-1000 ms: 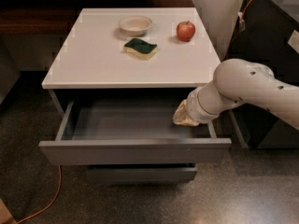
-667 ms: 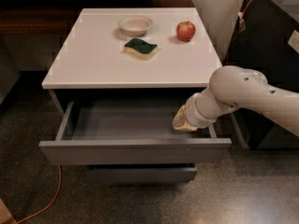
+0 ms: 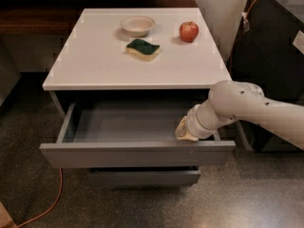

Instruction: Open top drawer

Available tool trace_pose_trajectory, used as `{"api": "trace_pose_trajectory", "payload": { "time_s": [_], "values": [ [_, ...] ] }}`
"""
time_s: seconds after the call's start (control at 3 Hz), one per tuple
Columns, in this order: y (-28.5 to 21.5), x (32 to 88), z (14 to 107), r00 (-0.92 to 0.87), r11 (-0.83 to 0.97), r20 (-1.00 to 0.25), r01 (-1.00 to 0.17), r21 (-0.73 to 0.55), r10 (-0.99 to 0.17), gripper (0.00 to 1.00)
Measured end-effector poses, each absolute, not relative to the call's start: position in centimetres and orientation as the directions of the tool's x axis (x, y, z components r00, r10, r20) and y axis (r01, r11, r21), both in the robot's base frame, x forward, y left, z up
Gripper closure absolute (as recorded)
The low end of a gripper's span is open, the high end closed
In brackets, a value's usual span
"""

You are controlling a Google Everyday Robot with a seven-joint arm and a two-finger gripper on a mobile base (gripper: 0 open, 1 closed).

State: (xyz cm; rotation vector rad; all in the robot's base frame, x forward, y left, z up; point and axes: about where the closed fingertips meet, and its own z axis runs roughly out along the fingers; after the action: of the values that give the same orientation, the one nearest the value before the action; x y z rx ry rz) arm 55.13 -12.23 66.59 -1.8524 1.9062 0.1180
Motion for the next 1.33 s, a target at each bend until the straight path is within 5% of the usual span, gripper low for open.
{"api": "trace_pose_trajectory", "payload": {
  "time_s": [1.33],
  "values": [
    [-12.0,49.7,65.2,0.030,0.059,-0.385,-0.974,-0.217,-0.923,1.00]
  ]
}}
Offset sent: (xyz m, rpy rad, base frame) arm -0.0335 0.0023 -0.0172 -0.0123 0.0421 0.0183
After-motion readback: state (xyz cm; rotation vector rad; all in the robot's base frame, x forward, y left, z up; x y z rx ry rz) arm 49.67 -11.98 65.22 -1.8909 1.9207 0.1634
